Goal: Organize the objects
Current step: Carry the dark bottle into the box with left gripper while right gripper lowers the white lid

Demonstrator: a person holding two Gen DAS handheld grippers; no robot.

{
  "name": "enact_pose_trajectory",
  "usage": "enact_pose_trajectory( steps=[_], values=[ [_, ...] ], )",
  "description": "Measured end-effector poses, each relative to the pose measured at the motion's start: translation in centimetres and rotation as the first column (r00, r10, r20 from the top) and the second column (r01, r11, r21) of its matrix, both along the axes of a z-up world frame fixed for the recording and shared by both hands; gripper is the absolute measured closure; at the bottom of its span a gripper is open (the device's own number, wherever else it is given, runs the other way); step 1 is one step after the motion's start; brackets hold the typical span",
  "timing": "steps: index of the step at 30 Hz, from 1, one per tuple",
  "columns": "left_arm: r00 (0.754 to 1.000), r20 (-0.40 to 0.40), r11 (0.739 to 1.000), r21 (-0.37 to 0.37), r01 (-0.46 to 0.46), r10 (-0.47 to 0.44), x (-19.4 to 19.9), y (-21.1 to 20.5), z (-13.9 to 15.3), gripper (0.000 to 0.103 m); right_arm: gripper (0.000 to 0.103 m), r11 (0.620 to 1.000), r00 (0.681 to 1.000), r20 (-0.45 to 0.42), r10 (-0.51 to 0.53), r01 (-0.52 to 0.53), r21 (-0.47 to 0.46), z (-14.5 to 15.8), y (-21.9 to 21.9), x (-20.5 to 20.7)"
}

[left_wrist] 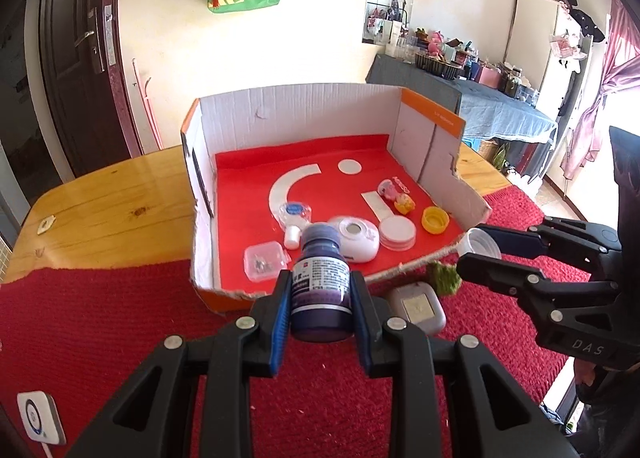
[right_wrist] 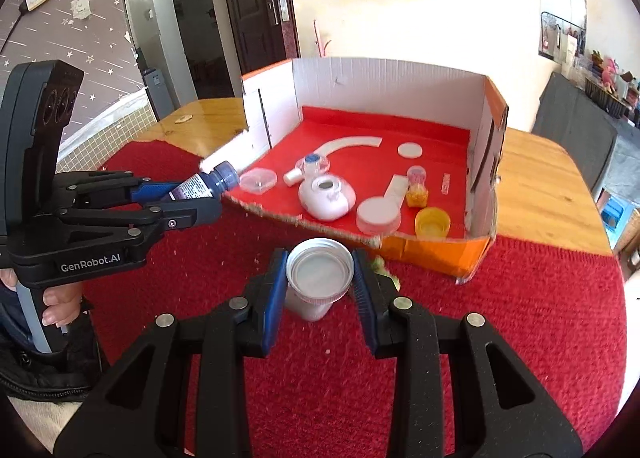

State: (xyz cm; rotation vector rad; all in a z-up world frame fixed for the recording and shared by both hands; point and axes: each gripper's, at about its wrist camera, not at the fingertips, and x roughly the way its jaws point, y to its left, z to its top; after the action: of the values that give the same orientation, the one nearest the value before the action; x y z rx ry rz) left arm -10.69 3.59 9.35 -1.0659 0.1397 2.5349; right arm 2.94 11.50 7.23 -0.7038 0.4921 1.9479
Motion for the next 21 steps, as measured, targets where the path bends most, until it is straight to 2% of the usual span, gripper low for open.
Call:
enact_pose_trajectory(
  steps=[3,7,13,21],
  values=[
    [1.000,0.013,0.999,-0.035,0.000,0.001,-2.9,0.3,0.4,0.074,0.072,0.999,1.000,0.003,0.029,-0.030,0.013,1.7,2.4,-0.6],
    [0.998,0.050,0.996,-0.090,-0.020,0.024,-6.9,0.5,-0.1,0.074,0.072,0.997,0.997,0.040,0.064,-0.063,-0.035,2.4,7.0,-2.0],
    [0.994,0.102,0.985,-0.170,-0.018,0.036,-10.9,1.0,-1.3,0.074,0.072,0.989,0.987,0.138,0.079,-0.060,-0.137,0.8,13.1,-3.9],
    [0.982,0.184,0.972,-0.236,0.005,0.039,-13.6,1.2,-3.8,0.074,0.072,0.957,0.984,0.148,0.096,-0.051,-0.286,-2.0,17.5,-4.7]
  ],
)
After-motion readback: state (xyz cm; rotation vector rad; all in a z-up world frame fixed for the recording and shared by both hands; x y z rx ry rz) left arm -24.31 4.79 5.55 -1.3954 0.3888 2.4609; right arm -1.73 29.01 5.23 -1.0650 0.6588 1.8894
